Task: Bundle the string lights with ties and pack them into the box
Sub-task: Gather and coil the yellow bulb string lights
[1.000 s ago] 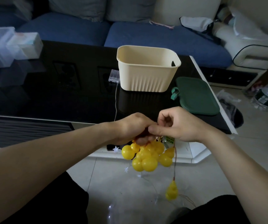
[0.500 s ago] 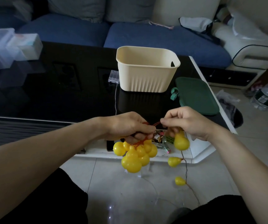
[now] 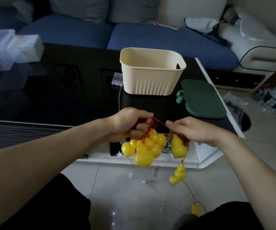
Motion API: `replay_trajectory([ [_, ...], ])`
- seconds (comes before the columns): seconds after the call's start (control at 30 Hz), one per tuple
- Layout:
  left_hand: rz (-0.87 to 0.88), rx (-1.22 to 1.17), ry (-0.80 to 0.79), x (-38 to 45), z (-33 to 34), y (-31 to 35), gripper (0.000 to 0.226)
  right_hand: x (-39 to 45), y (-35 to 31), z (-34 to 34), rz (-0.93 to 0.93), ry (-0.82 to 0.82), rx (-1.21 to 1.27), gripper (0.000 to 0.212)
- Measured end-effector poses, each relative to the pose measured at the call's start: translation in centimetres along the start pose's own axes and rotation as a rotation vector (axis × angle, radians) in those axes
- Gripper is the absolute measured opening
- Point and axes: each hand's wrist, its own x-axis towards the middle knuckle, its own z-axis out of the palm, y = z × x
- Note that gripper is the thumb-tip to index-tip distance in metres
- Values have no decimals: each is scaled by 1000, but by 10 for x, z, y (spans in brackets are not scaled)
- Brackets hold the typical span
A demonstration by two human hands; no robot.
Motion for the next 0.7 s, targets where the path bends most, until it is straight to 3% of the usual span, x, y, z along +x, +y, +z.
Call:
replay_trajectory([
  [0.13, 16, -57, 50, 0, -3, 2, 33, -2, 3, -1, 78, -97, -27, 49],
  [0.27, 3, -69, 58, -2, 1, 2, 33, -5, -1, 0, 119, -92, -91, 45],
  [0.5, 5, -113, 65, -3, 6, 5, 34, -4, -20, 16, 0, 44, -301, 43],
  [0.7, 5, -104, 108, -3, 5, 5, 36, -7, -34, 28, -12, -17, -380, 31],
])
